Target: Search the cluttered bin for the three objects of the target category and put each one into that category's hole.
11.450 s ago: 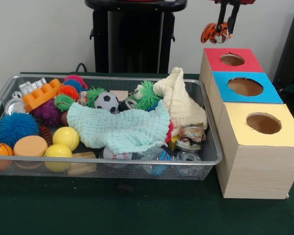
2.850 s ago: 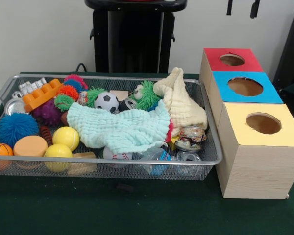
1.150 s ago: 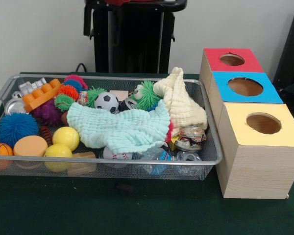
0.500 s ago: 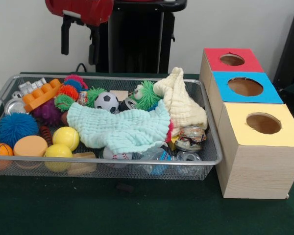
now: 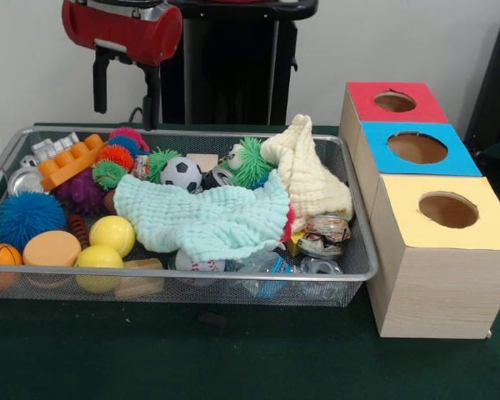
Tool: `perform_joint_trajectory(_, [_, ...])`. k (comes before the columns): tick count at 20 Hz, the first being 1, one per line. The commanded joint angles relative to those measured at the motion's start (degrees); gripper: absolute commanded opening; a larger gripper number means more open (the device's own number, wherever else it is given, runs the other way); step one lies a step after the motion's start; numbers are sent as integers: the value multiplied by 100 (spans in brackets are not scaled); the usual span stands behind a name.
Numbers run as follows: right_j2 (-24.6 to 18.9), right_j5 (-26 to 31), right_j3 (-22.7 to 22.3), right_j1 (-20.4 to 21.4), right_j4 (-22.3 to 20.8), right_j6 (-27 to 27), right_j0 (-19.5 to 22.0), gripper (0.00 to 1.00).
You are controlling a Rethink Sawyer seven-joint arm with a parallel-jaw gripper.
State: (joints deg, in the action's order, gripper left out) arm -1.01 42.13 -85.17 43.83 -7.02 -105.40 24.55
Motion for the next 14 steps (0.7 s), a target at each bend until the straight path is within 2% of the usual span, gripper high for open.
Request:
perform_joint_trajectory(1, [-587, 854, 308, -66, -329, 900, 71, 100])
perform_joint_trajectory(9, [-652, 1295, 419, 152, -315, 929, 77, 100])
perform_joint_trajectory(14, [-716, 1162, 222, 193, -327, 848, 57, 100])
